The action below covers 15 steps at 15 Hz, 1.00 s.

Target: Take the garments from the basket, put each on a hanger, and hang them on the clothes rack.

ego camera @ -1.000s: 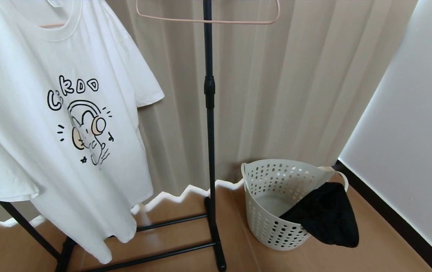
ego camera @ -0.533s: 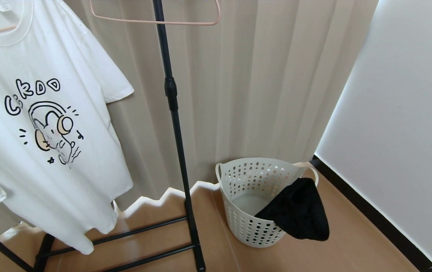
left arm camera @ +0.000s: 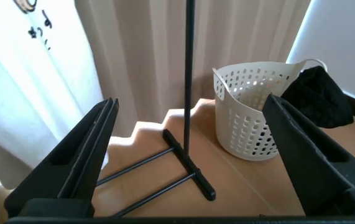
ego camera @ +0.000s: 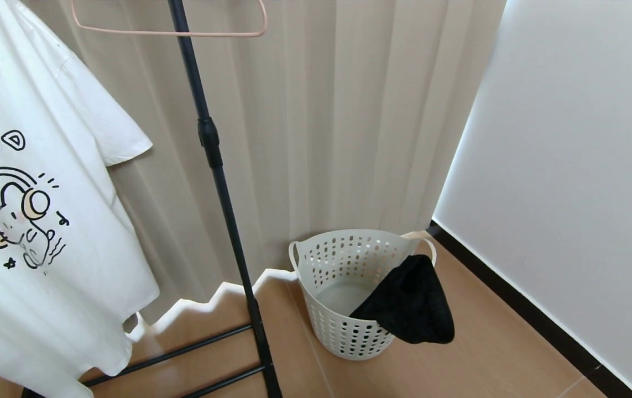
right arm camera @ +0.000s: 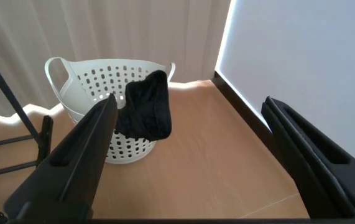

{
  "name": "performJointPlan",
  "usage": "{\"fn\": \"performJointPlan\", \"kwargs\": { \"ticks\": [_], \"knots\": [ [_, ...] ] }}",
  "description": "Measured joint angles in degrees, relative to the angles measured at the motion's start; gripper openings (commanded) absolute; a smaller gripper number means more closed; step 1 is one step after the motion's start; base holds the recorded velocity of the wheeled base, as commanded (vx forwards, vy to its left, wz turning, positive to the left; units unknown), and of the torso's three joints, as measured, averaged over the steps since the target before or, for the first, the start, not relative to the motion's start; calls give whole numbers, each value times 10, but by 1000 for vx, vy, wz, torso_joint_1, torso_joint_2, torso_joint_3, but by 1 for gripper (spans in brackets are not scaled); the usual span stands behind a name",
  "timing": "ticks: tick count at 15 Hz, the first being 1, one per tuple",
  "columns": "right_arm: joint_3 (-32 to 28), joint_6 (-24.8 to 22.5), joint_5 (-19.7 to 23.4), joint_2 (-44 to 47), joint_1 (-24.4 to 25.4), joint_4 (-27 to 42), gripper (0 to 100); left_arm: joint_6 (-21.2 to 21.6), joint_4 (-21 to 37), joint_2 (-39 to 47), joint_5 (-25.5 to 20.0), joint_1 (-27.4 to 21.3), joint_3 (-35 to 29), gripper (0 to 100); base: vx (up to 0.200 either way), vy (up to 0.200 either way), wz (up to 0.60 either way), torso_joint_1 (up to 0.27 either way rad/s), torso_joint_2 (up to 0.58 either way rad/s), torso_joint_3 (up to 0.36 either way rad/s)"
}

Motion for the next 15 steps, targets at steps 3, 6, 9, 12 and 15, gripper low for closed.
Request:
{"fn": "performJointPlan", "kwargs": {
  "ticks": [3, 6, 9, 12, 15],
  "knots": [
    [0, 0, 0, 0, 1, 0, 100, 0, -1, 0, 0, 0, 0, 100, 0, 0, -400, 2, 3, 3],
    [0, 0, 0, 0, 1, 0, 100, 0, -1, 0, -1, 0, 0, 100, 0, 0, 0, 0, 0, 0],
    [0, 0, 0, 0, 0, -1, 100, 0, -1, 0, 0, 0, 0, 100, 0, 0, 0, 0, 0, 0],
    [0, 0, 0, 0, 0, -1, 100, 0, -1, 0, 0, 0, 0, 100, 0, 0, 0, 0, 0, 0],
    [0, 0, 0, 0, 0, -2, 100, -1, 0, 0, 0, 0, 0, 100, 0, 0, 0, 0, 0, 0]
  ]
}}
